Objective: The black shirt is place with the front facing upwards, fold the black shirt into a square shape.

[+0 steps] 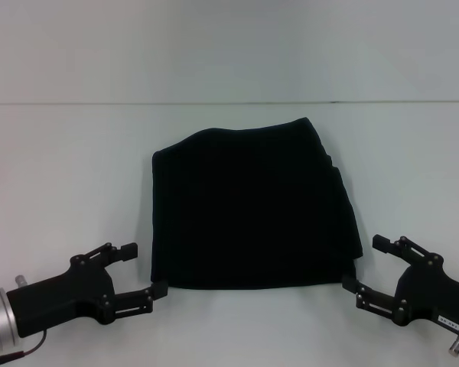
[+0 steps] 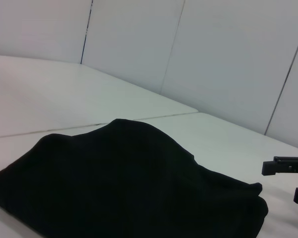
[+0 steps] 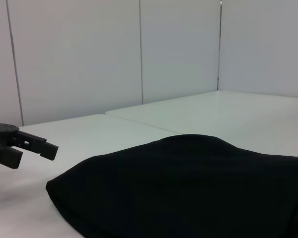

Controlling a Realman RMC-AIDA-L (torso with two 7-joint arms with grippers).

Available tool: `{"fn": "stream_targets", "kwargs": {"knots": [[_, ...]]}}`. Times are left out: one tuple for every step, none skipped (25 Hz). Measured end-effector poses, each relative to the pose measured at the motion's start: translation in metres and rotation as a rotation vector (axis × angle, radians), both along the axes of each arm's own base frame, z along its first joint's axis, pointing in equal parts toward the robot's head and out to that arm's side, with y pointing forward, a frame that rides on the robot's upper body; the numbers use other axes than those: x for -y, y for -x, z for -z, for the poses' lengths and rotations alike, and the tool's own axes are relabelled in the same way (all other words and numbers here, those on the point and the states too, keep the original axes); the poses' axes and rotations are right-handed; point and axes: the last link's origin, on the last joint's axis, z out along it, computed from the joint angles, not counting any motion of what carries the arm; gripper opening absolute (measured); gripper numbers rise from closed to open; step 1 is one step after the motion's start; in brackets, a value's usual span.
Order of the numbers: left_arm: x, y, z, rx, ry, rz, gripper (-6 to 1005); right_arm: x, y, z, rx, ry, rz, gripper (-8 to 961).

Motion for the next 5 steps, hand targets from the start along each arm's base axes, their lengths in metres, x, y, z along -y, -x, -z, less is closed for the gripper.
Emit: {"fn": "stream_targets", "kwargs": {"knots": [[-0.0002,0.0000,-0.0004,0.000,-0.001,0.000,952,-0.0007,0.0002,-0.0004,0.000,0.000,-0.001,899],[-0.0005,0.0001,-0.0008,0.000,-0.003,0.000,952,-0.0013,0.0003,-0.0009,0.001,-0.001,-0.001,899],[-0.0008,0.0001,-0.0011,-0.001,-0.004,0.000,952,-0.0017,0.0004,-0.0012,0.001,-0.002,-0.001,899],[-0.0010,0.0001,-0.0013,-0.001,-0.005,0.000,952,-0.0020,0.0005,-0.0016,0.000,-0.003,-0.002,899],[-0.0012,0.0002,-0.0015,-0.001,-0.006,0.001,952,-0.0024,0.0009,-0.0022,-0.002,-0.005,-0.004,899]]}}
